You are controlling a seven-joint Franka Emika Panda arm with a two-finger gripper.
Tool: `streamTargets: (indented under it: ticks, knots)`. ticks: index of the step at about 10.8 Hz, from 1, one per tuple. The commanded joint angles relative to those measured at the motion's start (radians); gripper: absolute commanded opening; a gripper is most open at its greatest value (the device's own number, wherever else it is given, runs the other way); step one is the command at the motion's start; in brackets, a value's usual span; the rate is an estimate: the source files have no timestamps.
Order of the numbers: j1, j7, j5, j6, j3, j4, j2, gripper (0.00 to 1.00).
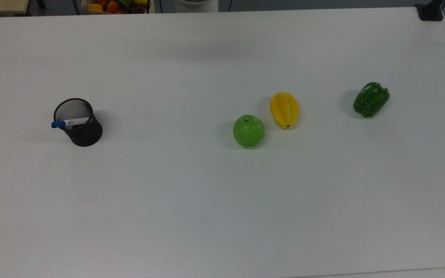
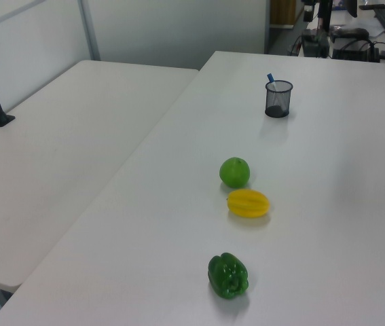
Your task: Place marker
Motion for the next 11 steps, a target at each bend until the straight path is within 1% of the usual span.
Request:
streamTargets:
  ticks: [1,2,3,4,5,7,8,11]
  knots:
    - [0.005,0.020,-0.081,-0.026,0.090,-0.041,-0.047,1.00]
    - [0.019,-0.016,-0.089,0.014,0.090,-0.073,-0.061,1.00]
    - [0.034,-0.036,-0.086,0.094,0.078,-0.146,-0.105,1.00]
    - [0.075,-0.049,-0.087,0.179,0.059,-0.214,-0.144,1.00]
    - [0.105,-0.067,-0.089,0.207,0.030,-0.231,-0.136,1.00]
    - [0.119,-0.154,-0.089,0.198,0.015,-0.228,-0.124,1.00]
    - [0.119,-0.152,-0.087,0.203,0.006,-0.227,-0.118,1.00]
    - [0.120,-0.149,-0.089,0.197,0.004,-0.216,-0.115,1.00]
